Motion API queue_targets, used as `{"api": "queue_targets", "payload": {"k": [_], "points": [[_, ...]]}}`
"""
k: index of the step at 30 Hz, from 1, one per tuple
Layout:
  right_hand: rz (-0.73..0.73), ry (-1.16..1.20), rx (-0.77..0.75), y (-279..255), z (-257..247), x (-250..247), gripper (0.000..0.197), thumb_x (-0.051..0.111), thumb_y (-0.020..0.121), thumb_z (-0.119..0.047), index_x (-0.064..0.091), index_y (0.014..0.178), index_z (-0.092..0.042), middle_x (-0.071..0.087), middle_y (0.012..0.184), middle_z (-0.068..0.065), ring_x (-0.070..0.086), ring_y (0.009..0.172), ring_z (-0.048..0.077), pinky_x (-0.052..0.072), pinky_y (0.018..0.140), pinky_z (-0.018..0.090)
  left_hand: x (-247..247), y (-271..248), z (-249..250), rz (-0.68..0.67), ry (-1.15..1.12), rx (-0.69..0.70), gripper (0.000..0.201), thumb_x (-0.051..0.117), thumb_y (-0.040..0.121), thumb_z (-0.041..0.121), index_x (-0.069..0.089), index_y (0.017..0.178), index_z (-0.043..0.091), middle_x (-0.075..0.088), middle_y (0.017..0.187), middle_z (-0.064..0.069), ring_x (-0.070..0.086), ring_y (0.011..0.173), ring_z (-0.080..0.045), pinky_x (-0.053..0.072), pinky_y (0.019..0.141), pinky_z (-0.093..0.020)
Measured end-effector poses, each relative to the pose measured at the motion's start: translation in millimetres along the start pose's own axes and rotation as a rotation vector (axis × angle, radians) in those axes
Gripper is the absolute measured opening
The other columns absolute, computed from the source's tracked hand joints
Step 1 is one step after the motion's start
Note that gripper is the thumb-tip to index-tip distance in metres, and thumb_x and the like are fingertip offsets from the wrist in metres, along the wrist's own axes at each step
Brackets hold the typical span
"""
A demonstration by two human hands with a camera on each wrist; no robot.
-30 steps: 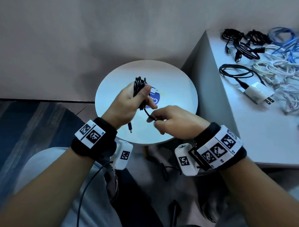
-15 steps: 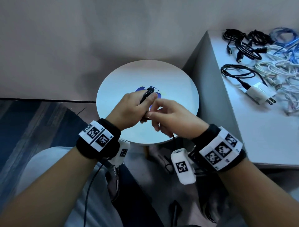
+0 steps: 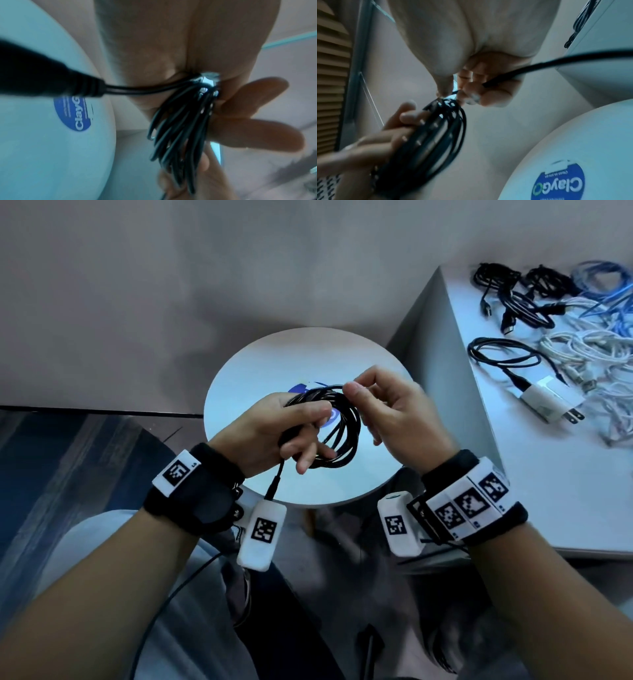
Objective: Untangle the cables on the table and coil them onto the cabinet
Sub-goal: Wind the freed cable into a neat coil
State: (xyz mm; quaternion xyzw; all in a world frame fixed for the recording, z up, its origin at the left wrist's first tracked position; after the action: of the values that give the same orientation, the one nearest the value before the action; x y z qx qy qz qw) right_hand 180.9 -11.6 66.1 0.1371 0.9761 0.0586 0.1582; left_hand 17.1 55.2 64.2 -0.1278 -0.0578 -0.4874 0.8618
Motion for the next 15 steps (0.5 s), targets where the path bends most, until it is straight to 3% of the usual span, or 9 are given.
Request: {"api": "queue_targets", "payload": {"k": [4,7,9,11,13,15], "points": [[-0.007,0.033,0.120,-2,14,7,0.034,0.045,0.107,-0.025,0.048,0.073,-0.020,0.045,0.054,-0.004,0.040,0.044,0.018,0.038,0.043,0.032,-2,-1,5,0.008,-0.327,0.049,0.031,0.041,0.102,0.029,0.058,0.082,0.013,0.035,0.035,0.012,0.047,0.034,-0.007,0.058,0.074,-0.027],[-0.037,-0.028,0.168,-4,24,14,0.034,0.042,0.107,-0.030,0.054,0.077,-0.022,0.048,0.056,-0.002,0.041,0.047,0.018,0.041,0.050,0.036,-9,2,7,0.087,-0.484,0.140,0.041,0.035,0.105,0.036,0.063,0.091,0.011,0.038,0.038,0.010,0.043,0.033,-0.004,0.056,0.072,-0.022],[-0.117,-0.135,0.185,-8,29,22,0.031,0.041,0.105,-0.039,0.059,0.086,-0.023,0.050,0.056,-0.007,0.047,0.051,0.019,0.049,0.057,0.043,-16,4,11,0.214,-0.567,0.209,0.044,0.033,0.107,0.039,0.062,0.097,0.008,0.047,0.044,0.010,0.042,0.035,-0.004,0.055,0.070,-0.019],[-0.236,-0.209,0.201,-15,30,35,0.023,0.044,0.103,-0.042,0.063,0.097,-0.030,0.051,0.060,-0.006,0.053,0.056,0.023,0.057,0.065,0.049,-27,5,16,0.337,-0.649,0.287,0.045,0.035,0.108,0.039,0.064,0.097,0.006,0.066,0.062,0.010,0.047,0.040,-0.003,0.054,0.070,-0.020],[-0.336,-0.238,0.187,-22,25,45,0.020,0.047,0.102,-0.040,0.064,0.112,-0.037,0.052,0.065,-0.006,0.056,0.063,0.027,0.058,0.070,0.046,-37,5,20,0.405,-0.631,0.340,0.050,0.037,0.108,0.036,0.074,0.088,0.010,0.075,0.082,0.005,0.055,0.048,-0.003,0.053,0.075,-0.022],[-0.404,-0.274,0.175,-25,17,50,0.030,0.047,0.103,-0.038,0.059,0.130,-0.040,0.052,0.070,-0.010,0.054,0.068,0.014,0.054,0.075,0.037,-39,6,17,0.443,-0.479,0.352,0.050,0.038,0.108,0.034,0.077,0.084,0.013,0.077,0.092,0.000,0.062,0.058,-0.008,0.052,0.080,-0.026]]}}
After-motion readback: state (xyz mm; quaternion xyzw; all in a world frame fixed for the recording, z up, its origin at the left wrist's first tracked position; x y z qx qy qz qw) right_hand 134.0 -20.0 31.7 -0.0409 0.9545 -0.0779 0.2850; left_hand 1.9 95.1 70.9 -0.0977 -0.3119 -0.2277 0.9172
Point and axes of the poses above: each hand's wrist, its own y-axis towards the middle knuckle, its own x-axis out of the palm, z = x × y, the point moved 3 cm from there along y, towards the middle knuckle
